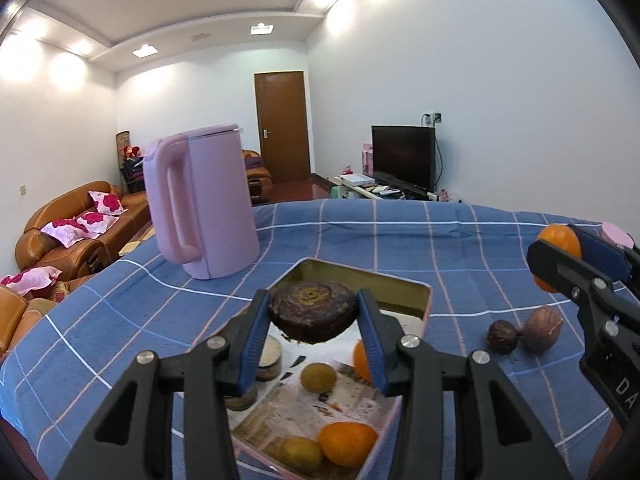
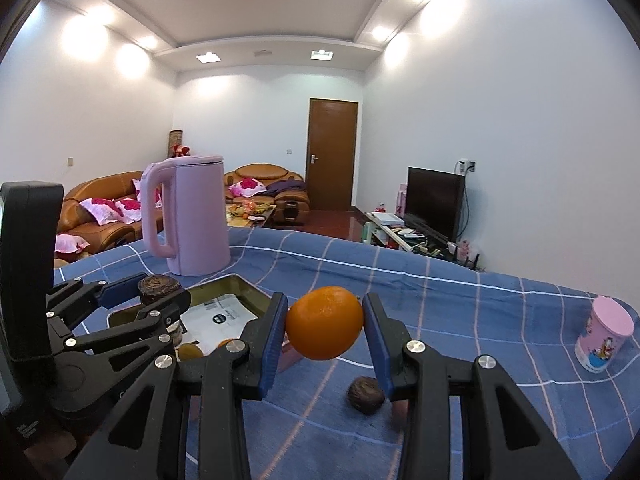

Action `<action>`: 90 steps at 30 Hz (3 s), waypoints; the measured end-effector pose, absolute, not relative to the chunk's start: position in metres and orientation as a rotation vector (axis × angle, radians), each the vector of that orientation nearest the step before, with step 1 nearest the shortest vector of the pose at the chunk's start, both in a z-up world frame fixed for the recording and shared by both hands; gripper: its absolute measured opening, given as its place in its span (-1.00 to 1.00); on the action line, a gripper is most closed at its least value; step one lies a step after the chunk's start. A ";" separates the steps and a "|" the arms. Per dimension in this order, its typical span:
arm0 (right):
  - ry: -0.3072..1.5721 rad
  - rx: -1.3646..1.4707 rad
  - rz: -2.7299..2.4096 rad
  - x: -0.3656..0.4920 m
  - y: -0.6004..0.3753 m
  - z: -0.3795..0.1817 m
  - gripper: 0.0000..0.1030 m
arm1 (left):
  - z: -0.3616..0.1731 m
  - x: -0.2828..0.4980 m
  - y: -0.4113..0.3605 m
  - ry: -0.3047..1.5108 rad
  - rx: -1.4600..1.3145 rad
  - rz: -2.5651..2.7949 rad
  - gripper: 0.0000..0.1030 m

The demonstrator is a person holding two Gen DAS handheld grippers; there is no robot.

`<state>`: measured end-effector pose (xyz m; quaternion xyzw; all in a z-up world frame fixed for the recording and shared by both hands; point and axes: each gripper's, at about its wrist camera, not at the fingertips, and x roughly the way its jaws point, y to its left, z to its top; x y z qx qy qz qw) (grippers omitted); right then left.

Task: Organize fruits
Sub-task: 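Lower the dark brown fruit into the tin and open the left tool while the right tool releases the orange, then grasp a small dark brown fruit with the left tool while the right tool grasps a large purple fruit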

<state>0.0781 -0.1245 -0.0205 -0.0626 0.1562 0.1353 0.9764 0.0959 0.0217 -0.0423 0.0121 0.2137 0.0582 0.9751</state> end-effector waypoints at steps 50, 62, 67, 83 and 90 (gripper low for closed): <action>0.530 -0.127 0.450 0.149 -0.037 -0.060 -0.20 | -0.073 0.125 0.064 0.637 0.016 0.125 -0.12; 0.614 -0.089 0.518 0.160 -0.039 -0.073 -0.20 | -0.078 0.127 0.057 0.669 0.064 0.141 -0.10; 0.615 -0.084 0.539 0.159 -0.039 -0.074 0.04 | -0.079 0.126 0.051 0.670 0.097 0.153 0.00; 0.546 -0.062 0.519 0.147 -0.059 -0.062 0.20 | -0.070 0.117 0.040 0.636 0.137 0.188 0.56; 0.496 -0.120 0.418 0.136 -0.073 -0.056 0.21 | -0.063 0.115 0.038 0.635 0.106 0.171 0.56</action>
